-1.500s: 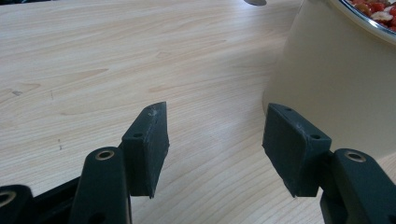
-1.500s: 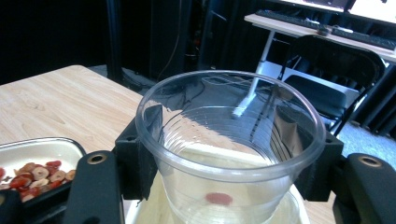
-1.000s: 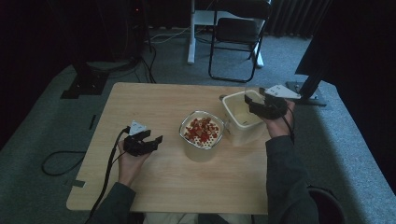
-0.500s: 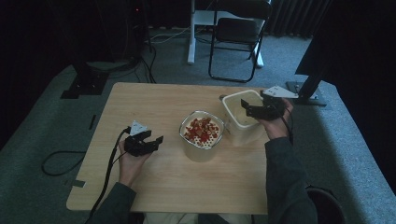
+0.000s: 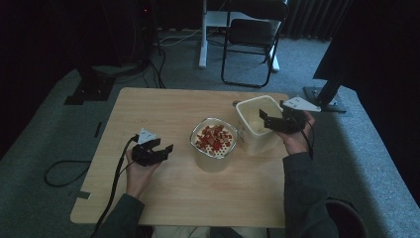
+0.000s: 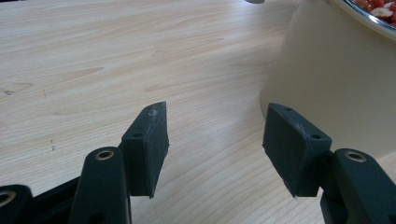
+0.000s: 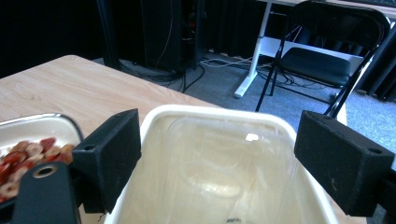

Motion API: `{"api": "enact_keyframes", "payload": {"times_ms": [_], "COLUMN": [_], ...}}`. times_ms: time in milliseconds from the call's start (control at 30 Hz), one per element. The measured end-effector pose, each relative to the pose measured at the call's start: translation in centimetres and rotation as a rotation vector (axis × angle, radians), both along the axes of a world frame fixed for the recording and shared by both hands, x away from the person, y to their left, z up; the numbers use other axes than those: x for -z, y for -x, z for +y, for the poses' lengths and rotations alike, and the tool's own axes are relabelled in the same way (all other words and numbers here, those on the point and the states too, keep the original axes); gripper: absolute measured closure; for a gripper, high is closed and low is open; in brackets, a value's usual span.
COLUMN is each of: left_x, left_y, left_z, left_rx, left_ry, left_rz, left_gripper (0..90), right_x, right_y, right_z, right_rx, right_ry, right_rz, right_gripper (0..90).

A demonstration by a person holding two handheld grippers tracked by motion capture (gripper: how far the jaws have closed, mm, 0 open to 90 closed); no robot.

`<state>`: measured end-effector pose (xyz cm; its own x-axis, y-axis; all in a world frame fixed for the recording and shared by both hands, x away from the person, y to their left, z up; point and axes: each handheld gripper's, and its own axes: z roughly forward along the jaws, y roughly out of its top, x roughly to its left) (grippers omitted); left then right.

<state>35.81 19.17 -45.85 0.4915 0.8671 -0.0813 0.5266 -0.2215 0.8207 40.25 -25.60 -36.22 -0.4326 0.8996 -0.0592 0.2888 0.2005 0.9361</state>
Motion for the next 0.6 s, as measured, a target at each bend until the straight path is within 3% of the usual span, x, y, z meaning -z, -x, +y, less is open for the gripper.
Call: {"api": "enact_keyframes", "payload": {"times_ms": [233,400,600], "left_x": [0.1,0.2,0.3], "left_y": [0.1,0.0,-0.1], "left_z": [0.1,-0.1,0.0], "left_rx": [-0.001,-0.001,-0.003], "left_ry": [-0.004,-0.002,-0.005], "left_rz": [0.002,0.004,0.008], "left_gripper": [40.8,40.8,40.8], "right_x": [2.1,4.1,7.4], "right_y": [3.8,6.2,7.5], "right_z": [0.1,-0.2,-0.8], "right_rx": [-0.008,-0.005,0.014], "right_ry": [0.010,-0.012,-0.029], "right_rz": [-0.011,0.004,0.069], "right_gripper": [14.5,14.6,14.8]}}
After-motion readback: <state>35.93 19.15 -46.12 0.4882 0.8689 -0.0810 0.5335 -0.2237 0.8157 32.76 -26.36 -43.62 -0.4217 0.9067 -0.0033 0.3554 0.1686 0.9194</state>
